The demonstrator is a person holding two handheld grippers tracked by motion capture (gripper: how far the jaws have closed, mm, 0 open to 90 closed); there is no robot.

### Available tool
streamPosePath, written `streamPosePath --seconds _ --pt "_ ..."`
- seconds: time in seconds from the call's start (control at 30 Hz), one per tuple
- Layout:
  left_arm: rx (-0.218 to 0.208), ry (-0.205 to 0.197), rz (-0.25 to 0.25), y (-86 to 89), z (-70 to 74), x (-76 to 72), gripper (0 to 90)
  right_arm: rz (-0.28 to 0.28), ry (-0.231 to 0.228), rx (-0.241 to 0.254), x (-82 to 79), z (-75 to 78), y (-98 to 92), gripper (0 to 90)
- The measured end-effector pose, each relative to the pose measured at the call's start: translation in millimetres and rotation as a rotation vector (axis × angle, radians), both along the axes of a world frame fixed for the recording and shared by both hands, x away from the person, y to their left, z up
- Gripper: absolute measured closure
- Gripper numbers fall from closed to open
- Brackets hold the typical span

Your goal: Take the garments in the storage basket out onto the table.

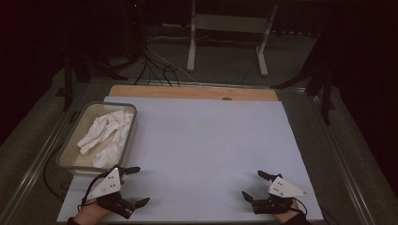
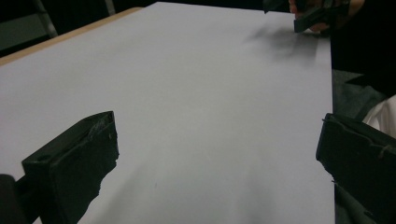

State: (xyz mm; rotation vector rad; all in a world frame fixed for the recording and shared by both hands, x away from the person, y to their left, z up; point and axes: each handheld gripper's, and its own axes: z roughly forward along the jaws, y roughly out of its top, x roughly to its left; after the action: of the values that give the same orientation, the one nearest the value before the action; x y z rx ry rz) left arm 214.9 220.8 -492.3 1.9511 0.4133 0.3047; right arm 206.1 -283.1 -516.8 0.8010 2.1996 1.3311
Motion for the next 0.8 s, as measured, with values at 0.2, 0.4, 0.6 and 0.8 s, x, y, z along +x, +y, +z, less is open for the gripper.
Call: streamPosePath --seconds 0.2,0.4,0.6,0.8 --pt "0.012 0.004 -0.007 1.5 -0.3 0.2 0.2 0.023 0.001 -0.006 -0.9 -0.7 3.8 8.3" --pt "0.028 0.01 -0.02 2.6 -1.0 -0.3 0.2 0.039 -0.006 -0.002 -1.6 0.1 4.8 8.4" --pt "0.042 0.02 -0.052 2.6 -1.6 -0.7 0.2 0.05 -0.004 -0.003 -3.3 0.1 4.8 8.4" --pt "0.067 0.036 -0.095 -1.0 -2.5 -0.7 0.2 0.05 -0.002 -0.002 -4.4 1.1 4.8 8.4"
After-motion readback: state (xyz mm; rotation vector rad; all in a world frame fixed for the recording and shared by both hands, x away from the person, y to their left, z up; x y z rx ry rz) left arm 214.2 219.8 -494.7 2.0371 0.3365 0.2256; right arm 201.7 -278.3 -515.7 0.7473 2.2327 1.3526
